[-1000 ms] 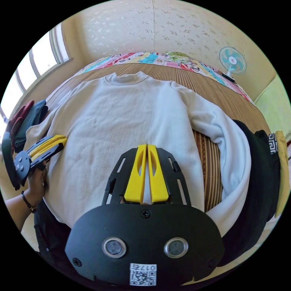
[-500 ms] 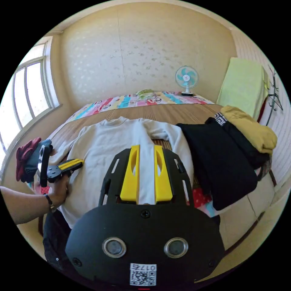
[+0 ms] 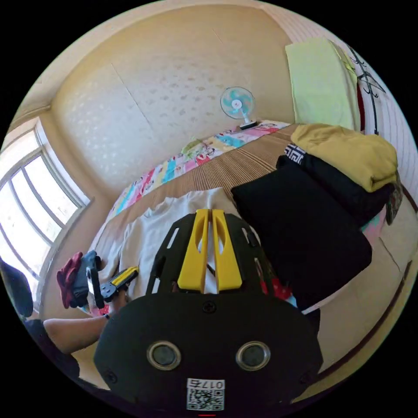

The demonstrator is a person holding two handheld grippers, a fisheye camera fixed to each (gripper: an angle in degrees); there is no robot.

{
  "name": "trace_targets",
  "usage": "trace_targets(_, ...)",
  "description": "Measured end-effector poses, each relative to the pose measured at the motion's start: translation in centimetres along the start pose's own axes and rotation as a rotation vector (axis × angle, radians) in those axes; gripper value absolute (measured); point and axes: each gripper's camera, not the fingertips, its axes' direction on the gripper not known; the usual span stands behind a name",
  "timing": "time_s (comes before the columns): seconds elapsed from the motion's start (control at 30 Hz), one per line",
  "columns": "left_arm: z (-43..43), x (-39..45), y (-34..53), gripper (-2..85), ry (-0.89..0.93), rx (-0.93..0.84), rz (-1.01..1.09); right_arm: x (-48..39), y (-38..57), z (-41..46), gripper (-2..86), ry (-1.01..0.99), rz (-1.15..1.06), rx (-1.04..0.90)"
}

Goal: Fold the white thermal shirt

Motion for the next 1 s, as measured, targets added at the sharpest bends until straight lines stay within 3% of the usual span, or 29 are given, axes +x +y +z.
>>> trace_targets(0.13, -0.3, 0.0, 0.4, 3.2, -0.003, 0.000, 0.001, 4.2, -6.1, -6.8, 1.8, 0.011, 0.051, 0.138)
trace_targets(0.27, -0.6, 0.2, 0.6, 3.0, -0.007, 0.000, 0.002, 13.7, -9.9, -8.7, 3.2, 0.435, 0.276, 0.133)
trace_targets(0.47, -1.0, 1.0, 0.5, 2.9, -0.014, 0.000, 0.005, 14.8, -2.0, -11.7, 8.2, 0.106, 0.216, 0.074)
trace_targets(0.7, -1.4, 2.2, -0.1, 2.7, -0.022, 0.001, 0.008, 16.5, 2.1, -8.6, 11.9, -0.206, 0.374, -0.083)
trace_targets(1.0, -2.0, 4.4, -1.5, 2.7, -0.021, 0.004, 0.006, 15.2, -3.1, -2.5, 13.0, -0.226, 0.464, -0.251)
